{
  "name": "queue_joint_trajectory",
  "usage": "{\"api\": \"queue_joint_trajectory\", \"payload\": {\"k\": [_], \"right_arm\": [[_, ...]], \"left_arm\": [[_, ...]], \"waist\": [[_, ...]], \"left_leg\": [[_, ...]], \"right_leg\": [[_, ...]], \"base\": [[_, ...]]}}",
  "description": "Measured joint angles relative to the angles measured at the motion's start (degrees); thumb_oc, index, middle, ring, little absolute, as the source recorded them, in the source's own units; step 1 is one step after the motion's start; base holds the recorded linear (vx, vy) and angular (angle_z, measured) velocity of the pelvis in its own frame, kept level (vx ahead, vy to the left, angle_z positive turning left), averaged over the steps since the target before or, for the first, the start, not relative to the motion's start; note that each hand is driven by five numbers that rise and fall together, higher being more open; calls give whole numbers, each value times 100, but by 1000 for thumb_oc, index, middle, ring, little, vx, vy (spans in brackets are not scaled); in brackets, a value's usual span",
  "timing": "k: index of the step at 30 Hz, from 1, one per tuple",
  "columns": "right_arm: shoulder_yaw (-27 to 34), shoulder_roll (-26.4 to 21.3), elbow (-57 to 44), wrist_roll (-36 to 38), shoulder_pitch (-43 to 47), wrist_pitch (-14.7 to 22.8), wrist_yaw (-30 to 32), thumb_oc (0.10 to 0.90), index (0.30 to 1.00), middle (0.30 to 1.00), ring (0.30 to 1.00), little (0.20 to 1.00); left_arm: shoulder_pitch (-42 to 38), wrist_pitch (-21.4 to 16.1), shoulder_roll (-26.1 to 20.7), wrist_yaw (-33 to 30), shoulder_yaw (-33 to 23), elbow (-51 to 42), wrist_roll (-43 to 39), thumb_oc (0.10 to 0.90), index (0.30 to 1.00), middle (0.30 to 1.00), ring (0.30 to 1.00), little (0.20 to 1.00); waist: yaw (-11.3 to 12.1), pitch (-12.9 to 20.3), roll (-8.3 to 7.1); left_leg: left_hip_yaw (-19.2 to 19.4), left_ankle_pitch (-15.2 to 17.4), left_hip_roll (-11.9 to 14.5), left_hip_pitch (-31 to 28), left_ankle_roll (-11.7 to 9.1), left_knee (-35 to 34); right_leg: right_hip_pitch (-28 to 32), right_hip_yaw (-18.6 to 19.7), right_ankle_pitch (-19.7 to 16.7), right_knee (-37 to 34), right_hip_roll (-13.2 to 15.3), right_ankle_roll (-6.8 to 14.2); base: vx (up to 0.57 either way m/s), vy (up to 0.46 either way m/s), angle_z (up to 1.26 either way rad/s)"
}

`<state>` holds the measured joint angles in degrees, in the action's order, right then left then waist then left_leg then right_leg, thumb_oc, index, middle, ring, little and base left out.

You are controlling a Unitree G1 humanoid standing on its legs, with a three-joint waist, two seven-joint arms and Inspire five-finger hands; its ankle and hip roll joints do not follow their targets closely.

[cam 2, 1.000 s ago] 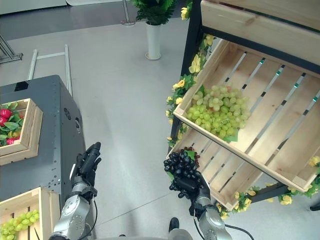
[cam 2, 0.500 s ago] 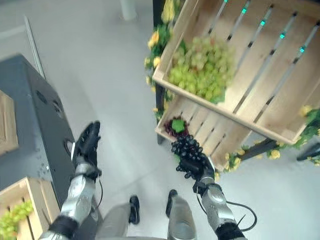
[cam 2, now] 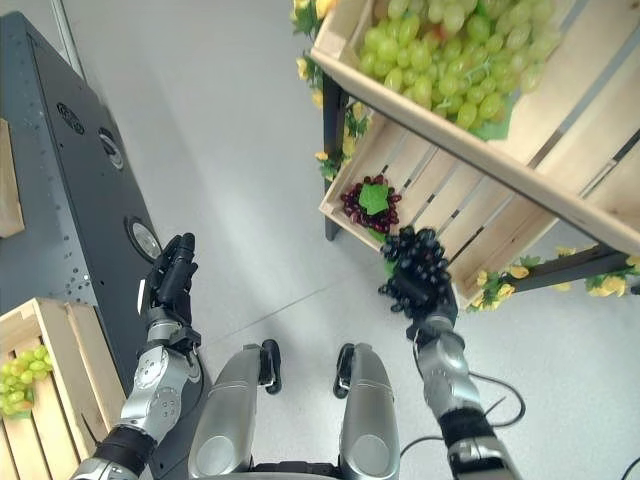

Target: Pick up the fruits from the basket on one side to the basket on the other side

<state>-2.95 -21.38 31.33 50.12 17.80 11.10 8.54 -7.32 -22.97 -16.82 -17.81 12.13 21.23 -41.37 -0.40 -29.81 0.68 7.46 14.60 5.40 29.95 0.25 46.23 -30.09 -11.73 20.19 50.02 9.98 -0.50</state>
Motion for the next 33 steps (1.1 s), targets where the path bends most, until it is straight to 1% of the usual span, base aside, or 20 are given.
{"api": "queue_joint_trajectory", "payload": {"k": [1, 3, 7, 10, 11, 12, 14, 15, 16, 18, 19, 21, 23, 26, 27, 28, 29, 31, 32, 33], "right_arm": [[56, -69, 3, -1, 190, 4, 106, 400, 300, 300, 300, 300], [61, -372, 159, -2, 581, 5, 247, 400, 300, 300, 300, 300], [146, -812, 552, 5, 1152, 2, 523, 400, 300, 300, 300, 300], [224, -1150, 904, 0, 1634, -8, 583, 400, 300, 300, 300, 300], [217, -1293, 1116, -7, 1848, -53, 621, 400, 300, 300, 300, 300], [211, -1488, 1398, -9, 2090, -207, 667, 400, 300, 300, 300, 300], [210, -1660, 1619, -13, 2302, -349, 781, 400, 300, 300, 300, 300], [78, -1780, 1806, -32, 2464, -448, 850, 400, 300, 300, 300, 300], [-9, -1868, 1888, -50, 2518, -539, 874, 400, 300, 300, 300, 300], [-189, -2123, 2299, -369, 2761, -785, 877, 400, 300, 300, 300, 300], [-226, -2168, 2402, -494, 2832, -853, 878, 400, 300, 300, 300, 300], [-453, -2371, 2704, -1003, 3085, -1038, 901, 400, 300, 300, 300, 300], [-480, -2443, 2690, -1184, 3128, -1080, 970, 400, 300, 300, 300, 300], [-488, -2470, 2669, -1658, 3235, -1107, 1505, 400, 300, 300, 300, 300], [-507, -2471, 2667, -1785, 3276, -1139, 1610, 400, 300, 300, 300, 300], [-624, -2481, 2645, -2038, 3410, -1235, 1875, 400, 300, 300, 300, 300], [-704, -2495, 2621, -2149, 3489, -1279, 2005, 400, 300, 300, 300, 300], [-727, -2497, 2467, -2414, 3681, -1436, 2328, 400, 300, 300, 300, 300], [-823, -2511, 2462, -2545, 3784, -1517, 2424, 800, 900, 900, 900, 900], [-919, -2527, 2462, -2621, 3875, -1592, 2454, 800, 900, 900, 900, 900]], "left_arm": [[-35, 0, 0, 11, 69, 0, 0, 800, 900, 900, 900, 900], [-128, 0, -3, 18, 213, 0, 2, 800, 900, 900, 900, 900], [-217, 2, -31, 24, 330, -4, 1, 800, 900, 900, 900, 900], [-215, 5, -169, 20, 388, -4, -44, 800, 900, 900, 900, 900], [-223, 16, -189, 15, 415, -4, -122, 800, 900, 900, 900, 900], [-242, 18, -199, 14, 483, -6, -173, 800, 900, 900, 900, 900], [-244, 18, -210, 15, 553, -16, -220, 800, 900, 900, 900, 900], [-243, 22, -210, -1, 582, -41, -231, 800, 900, 900, 900, 900], [-252, 22, -214, -1, 616, -47, -229, 800, 900, 900, 900, 900], [-335, 23, -242, -6, 749, -95, -232, 800, 900, 900, 900, 900], [-356, 23, -252, -7, 775, -95, -232, 800, 900, 900, 900, 900], [-449, 23, -255, -4, 784, -101, -235, 800, 900, 900, 900, 900], [-488, 22, -293, -7, 782, -106, -254, 800, 900, 900, 900, 900], [-509, 22, -432, -4, 787, -150, -371, 800, 900, 900, 900, 900], [-506, 21, -442, -6, 780, -163, -390, 800, 900, 900, 900, 900], [-506, 20, -472, -11, 781, -179, -419, 800, 900, 900, 900, 900], [-496, 20, -489, -9, 783, -196, -437, 800, 900, 900, 900, 900], [-466, 20, -495, -6, 793, -197, -453, 800, 900, 900, 900, 900], [-468, 20, -502, -4, 816, -197, -456, 800, 900, 900, 900, 900], [-469, 20, -512, 0, 840, -197, -459, 800, 900, 900, 900, 900]], "waist": [[10, -10, 16], [97, -22, 37], [230, -33, 55], [250, -46, 81], [258, -61, 109], [284, -76, 140], [308, -78, 155], [306, -78, 156], [322, -78, 161], [370, -82, 172], [381, -82, 172], [444, -85, 188], [467, -85, 191], [505, -85, 204], [508, -85, 206], [516, -85, 209], [515, -85, 212], [525, -85, 213], [525, -85, 213], [527, -85, 213]], "left_leg": [[-35, 2, 9, 98, -1, 80], [-84, 13, 38, 268, -19, 234], [-195, -7, 35, 530, -53, 401], [-253, -17, 36, 808, -67, 545], [-265, -23, 34, 874, -76, 574], [-269, -32, 20, 928, -89, 587], [-298, -41, -6, 1010, -100, 595], [-358, -40, -52, 1062, -102, 604], [-390, -57, -66, 1090, -126, 596], [-411, -60, -78, 1176, -131, 583], [-413, -61, -79, 1196, -133, 585], [-437, -60, -81, 1308, -133, 616], [-468, -62, -84, 1380, -136, 622], [-587, -98, -129, 1553, -189, 662], [-604, -92, -143, 1579, -179, 661], [-609, -128, -157, 1646, -186, 670], [-613, -121, -167, 1691, -167, 676], [-670, -163, -232, 1798, -153, 670], [-689, -184, -251, 1828, -157, 653], [-689, -195, -256, 1849, -153, 645]], "right_leg": [[-77, -15, 12, 79, 0, -19], [-236, -36, 42, 237, -6, -57], [-468, -90, 80, 428, 11, -115], [-726, -109, 114, 577, 18, -129], [-786, -109, 111, 610, 15, -138], [-851, -104, 97, 650, 15, -152], [-938, -109, 95, 673, 27, -150], [-976, -132, 134, 674, 42, -155], [-1001, -131, 85, 681, 40, -157], [-1072, -157, 92, 682, 50, -166], [-1089, -159, 92, 694, 50, -167], [-1183, -184, 98, 722, 61, -179], [-1232, -222, 102, 723, 68, -186], [-1308, -360, 131, 758, 108, -220], [-1331, -368, 130, 761, 123, -220], [-1382, -385, 123, 781, 145, -218], [-1427, -395, 129, 797, 162, -222], [-1506, -427, 128, 818, 206, -221], [-1530, -436, 125, 817, 217, -217], [-1550, -438, 125, 817, 222, -216]], "base": [[-28, -38, 5], [-25, -60, 4], [-17, -26, 8], [-12, -3, 3], [0, 0, 0], [-27, -4, 3], [-28, -2, 4], [-35, 4, 2], [-24, 10, 6], [-4, 9, 7], [0, 0, 0], [1, -11, 2], [-6, -25, 8], [-63, -25, 18], [-62, 1, 11], [-17, 0, 9], [-26, 1, 12], [-37, 14, 15], [-32, 27, 13], [-22, 32, 7]]}}
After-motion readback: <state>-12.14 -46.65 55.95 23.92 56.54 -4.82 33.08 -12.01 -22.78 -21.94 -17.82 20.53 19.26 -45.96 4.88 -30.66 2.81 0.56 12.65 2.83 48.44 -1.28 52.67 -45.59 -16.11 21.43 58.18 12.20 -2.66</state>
